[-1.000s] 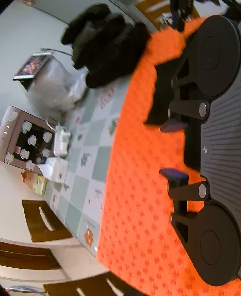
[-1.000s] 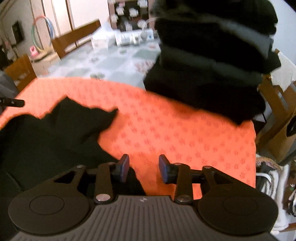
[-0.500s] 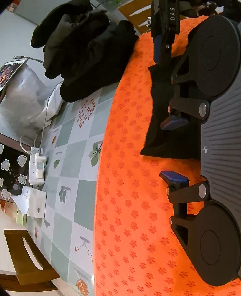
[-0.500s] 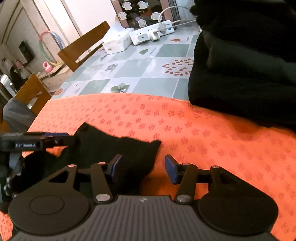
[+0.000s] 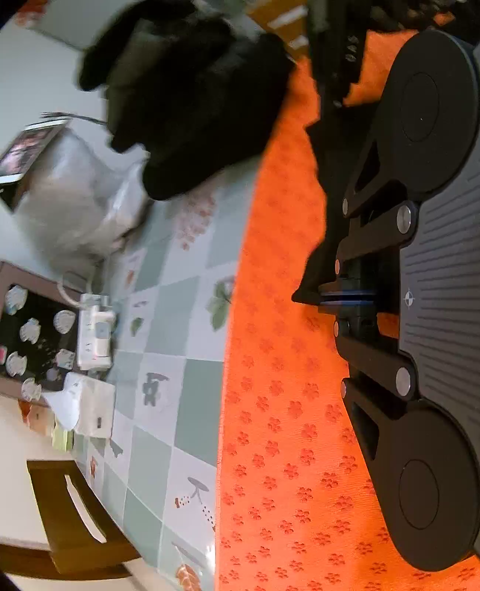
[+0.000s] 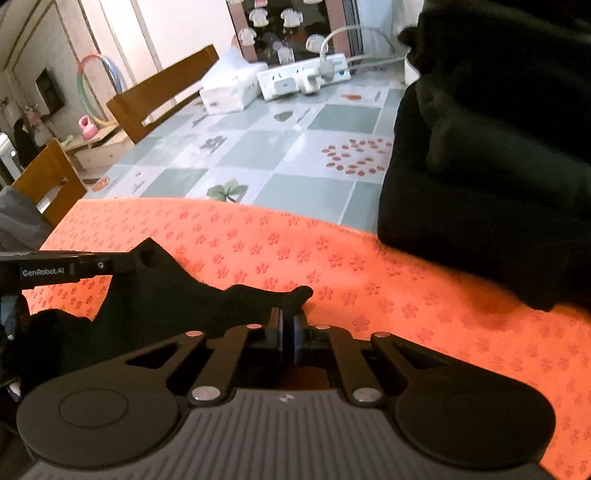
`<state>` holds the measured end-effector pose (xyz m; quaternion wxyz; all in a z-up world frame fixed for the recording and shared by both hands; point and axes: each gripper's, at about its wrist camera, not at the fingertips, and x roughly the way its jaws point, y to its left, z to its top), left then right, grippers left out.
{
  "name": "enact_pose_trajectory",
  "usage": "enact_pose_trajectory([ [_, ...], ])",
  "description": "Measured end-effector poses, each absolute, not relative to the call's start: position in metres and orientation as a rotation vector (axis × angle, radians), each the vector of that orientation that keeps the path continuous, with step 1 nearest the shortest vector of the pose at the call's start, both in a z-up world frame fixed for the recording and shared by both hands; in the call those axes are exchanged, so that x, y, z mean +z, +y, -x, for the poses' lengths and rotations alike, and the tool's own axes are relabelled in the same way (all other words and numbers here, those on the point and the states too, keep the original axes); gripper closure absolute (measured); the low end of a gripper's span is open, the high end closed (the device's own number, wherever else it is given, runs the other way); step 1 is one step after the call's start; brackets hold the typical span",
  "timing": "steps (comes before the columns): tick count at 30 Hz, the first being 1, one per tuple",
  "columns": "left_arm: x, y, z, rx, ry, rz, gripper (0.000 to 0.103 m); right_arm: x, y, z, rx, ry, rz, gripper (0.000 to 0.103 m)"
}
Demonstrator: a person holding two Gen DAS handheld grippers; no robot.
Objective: Fold clothes
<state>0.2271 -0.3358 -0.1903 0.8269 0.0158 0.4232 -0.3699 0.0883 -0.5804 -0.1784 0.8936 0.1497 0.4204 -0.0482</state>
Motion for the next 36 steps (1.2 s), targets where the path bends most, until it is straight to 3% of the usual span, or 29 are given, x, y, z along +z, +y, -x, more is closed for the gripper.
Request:
enact_pose_trajectory([
  [3, -0.194, -0.335, -0.232, -0.782, 0.922, -0.015, 0.093, -0.187, -0.577, -0.091, -0.102, 0.882, -0.27, 0.094],
  [5, -0.19, -0.331, -0.234, -0.773, 0.92, 0.019, 0.086, -0.183, -0.579, -0.09, -0.13, 0.87, -0.259, 0.082],
  [6, -0.186, -0.329, -0.235, -0.768, 0.91, 0.03, 0.08, -0.179, -0.581, -0.088, -0.145, 0.861, -0.259, 0.068],
  [7, -0.18, -0.326, -0.236, -0.765, 0.899, 0.035, 0.078, -0.173, -0.582, -0.085, -0.155, 0.85, -0.256, 0.065],
  [15, -0.132, -0.292, -0.206, -0.815, 0.861, 0.021, 0.06, -0.119, -0.583, -0.038, -0.123, 0.783, -0.241, 0.058],
  [26, -0.142, -0.226, -0.119, -0.793, 0.959, 0.024, 0.059, -0.129, -0.545, 0.045, -0.074, 0.861, -0.25, 0.05],
  [36, -0.183, -0.192, -0.121, -0.699, 1.033, 0.078, 0.06, -0.18, -0.534, 0.065, -0.12, 0.947, -0.234, 0.049],
])
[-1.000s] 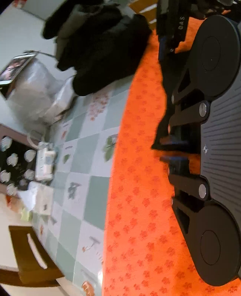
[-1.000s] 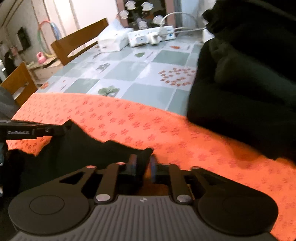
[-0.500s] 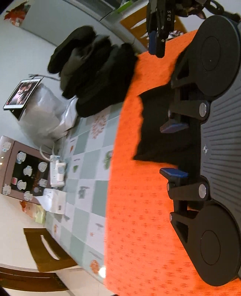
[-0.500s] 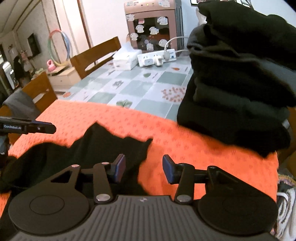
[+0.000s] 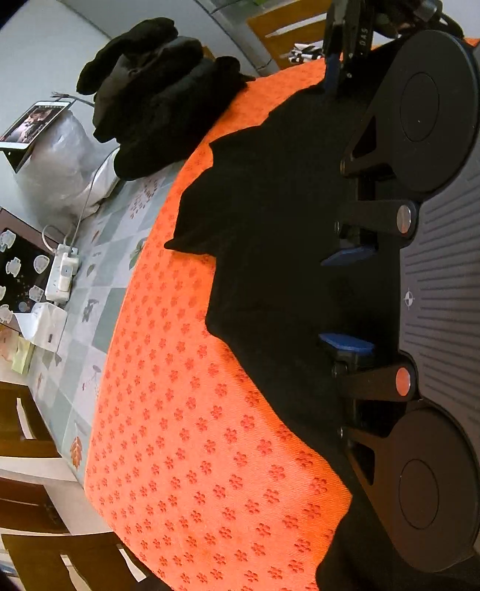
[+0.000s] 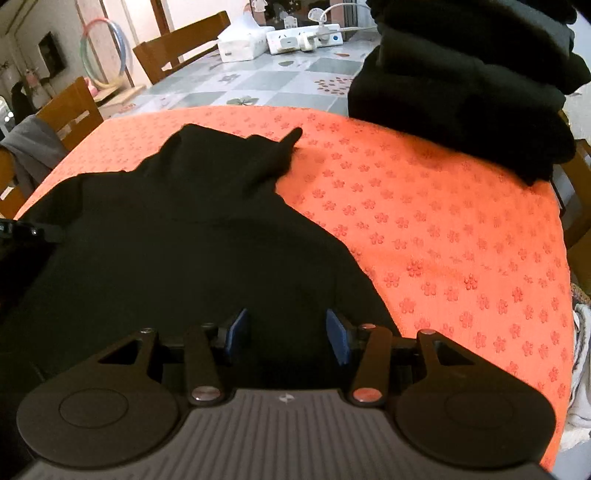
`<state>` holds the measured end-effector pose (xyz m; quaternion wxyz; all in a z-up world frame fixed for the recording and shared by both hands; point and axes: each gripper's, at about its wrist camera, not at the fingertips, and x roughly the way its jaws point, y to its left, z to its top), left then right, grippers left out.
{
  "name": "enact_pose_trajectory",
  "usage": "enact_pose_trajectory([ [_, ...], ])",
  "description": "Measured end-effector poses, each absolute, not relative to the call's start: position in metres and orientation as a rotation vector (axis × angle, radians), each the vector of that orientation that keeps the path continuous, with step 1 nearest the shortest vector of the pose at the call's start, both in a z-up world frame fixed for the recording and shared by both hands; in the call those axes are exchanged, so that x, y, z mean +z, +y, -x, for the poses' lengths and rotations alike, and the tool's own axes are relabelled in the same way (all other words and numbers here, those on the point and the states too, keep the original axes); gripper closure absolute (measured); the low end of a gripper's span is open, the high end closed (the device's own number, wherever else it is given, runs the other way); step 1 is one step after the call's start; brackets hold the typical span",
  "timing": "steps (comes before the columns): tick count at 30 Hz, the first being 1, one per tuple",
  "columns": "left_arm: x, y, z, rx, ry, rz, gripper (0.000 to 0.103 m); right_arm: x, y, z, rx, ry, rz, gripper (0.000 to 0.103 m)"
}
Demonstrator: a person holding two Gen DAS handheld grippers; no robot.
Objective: Fold clothes
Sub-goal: 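Lay the held edge down on the garment and open both grippers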
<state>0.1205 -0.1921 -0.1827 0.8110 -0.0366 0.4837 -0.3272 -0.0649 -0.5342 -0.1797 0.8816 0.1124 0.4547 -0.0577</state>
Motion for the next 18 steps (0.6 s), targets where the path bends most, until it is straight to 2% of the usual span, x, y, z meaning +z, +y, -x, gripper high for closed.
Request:
enact_pose_trajectory([
  [4, -0.177, -0.196, -0.12, -0.706, 1.027, 0.041, 0.058, -0.177, -0.53, 0.063, -0.132, 0.963, -0.205, 0.049],
  [6, -0.167, -0.193, -0.112, -0.725, 0.996, 0.038, 0.05, -0.169, -0.528, 0.064, -0.136, 0.953, -0.199, 0.049],
  [8, -0.155, -0.188, -0.103, -0.73, 0.96, 0.029, 0.048, -0.157, -0.524, 0.068, -0.134, 0.928, -0.199, 0.049],
  [12, -0.127, -0.167, -0.087, -0.704, 0.89, 0.036, 0.037, -0.133, -0.511, 0.084, -0.115, 0.885, -0.211, 0.047],
  [16, -0.102, -0.137, -0.07, -0.652, 0.834, 0.043, 0.032, -0.113, -0.492, 0.097, -0.076, 0.848, -0.199, 0.044],
  [18, -0.092, -0.121, -0.06, -0.627, 0.813, 0.032, 0.025, -0.104, -0.481, 0.103, -0.052, 0.83, -0.201, 0.042],
])
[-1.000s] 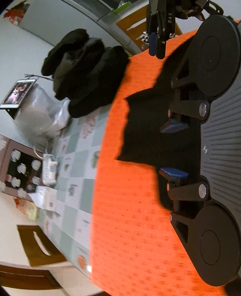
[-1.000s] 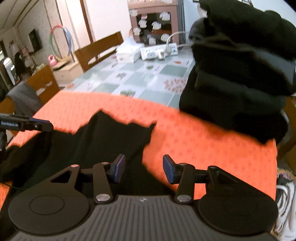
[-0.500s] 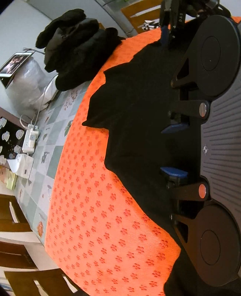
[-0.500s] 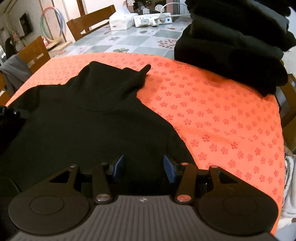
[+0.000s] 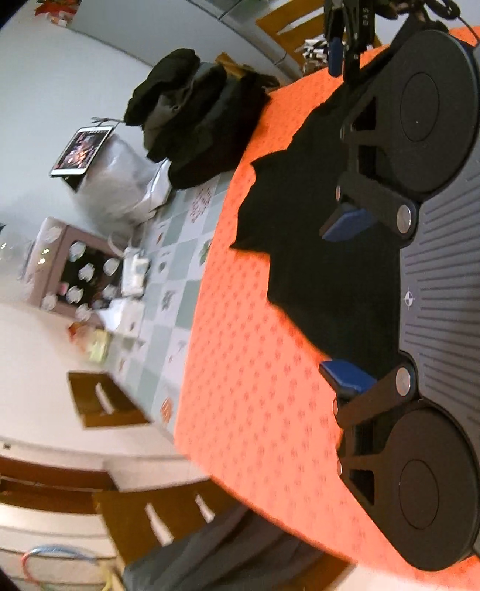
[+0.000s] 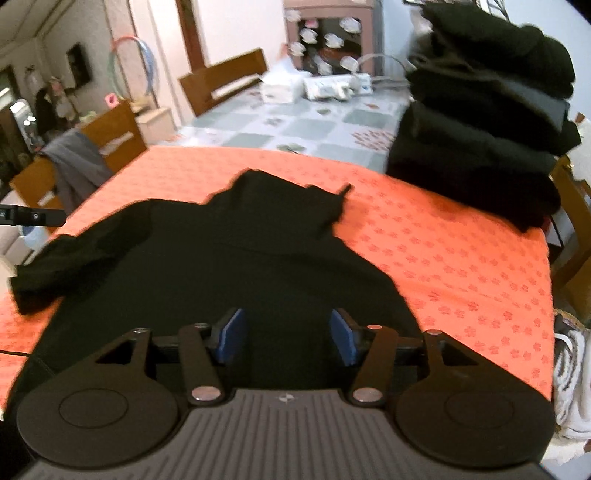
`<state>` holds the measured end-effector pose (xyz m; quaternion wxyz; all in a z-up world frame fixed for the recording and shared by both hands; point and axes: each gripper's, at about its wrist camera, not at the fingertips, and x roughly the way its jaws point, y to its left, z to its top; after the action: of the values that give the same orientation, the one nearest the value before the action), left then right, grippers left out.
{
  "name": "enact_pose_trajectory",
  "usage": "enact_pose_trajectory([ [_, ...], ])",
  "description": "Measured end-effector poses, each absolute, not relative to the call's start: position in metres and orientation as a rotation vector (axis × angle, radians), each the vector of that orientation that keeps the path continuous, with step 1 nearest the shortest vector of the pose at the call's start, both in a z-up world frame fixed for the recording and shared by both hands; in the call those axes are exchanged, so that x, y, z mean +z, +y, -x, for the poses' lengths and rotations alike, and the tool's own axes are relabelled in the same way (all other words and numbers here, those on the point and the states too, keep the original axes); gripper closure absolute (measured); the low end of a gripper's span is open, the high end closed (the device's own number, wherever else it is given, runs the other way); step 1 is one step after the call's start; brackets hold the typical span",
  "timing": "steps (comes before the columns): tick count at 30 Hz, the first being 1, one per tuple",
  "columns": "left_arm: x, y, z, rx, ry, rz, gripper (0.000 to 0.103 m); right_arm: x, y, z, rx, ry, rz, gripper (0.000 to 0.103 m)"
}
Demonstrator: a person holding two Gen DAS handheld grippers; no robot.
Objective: Fold clothes
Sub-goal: 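Lay the held edge down on the garment and open both grippers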
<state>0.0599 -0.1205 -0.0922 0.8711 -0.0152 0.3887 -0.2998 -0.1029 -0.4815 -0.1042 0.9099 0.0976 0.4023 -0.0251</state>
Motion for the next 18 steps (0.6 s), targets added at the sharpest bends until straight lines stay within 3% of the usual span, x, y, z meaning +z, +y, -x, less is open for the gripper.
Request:
enact_pose_trajectory([
  [9, -0.079, -0.043, -0.02, -0.479, 0.773, 0.0, 0.015, -0.087, -0.427, 0.123, 0.063, 0.787, -0.212, 0.033],
  [18, -0.111, 0.018, -0.015, -0.516, 0.801, -0.078, 0.015, -0.106, -0.36, 0.141, 0.017, 0.834, -0.242, 0.031],
])
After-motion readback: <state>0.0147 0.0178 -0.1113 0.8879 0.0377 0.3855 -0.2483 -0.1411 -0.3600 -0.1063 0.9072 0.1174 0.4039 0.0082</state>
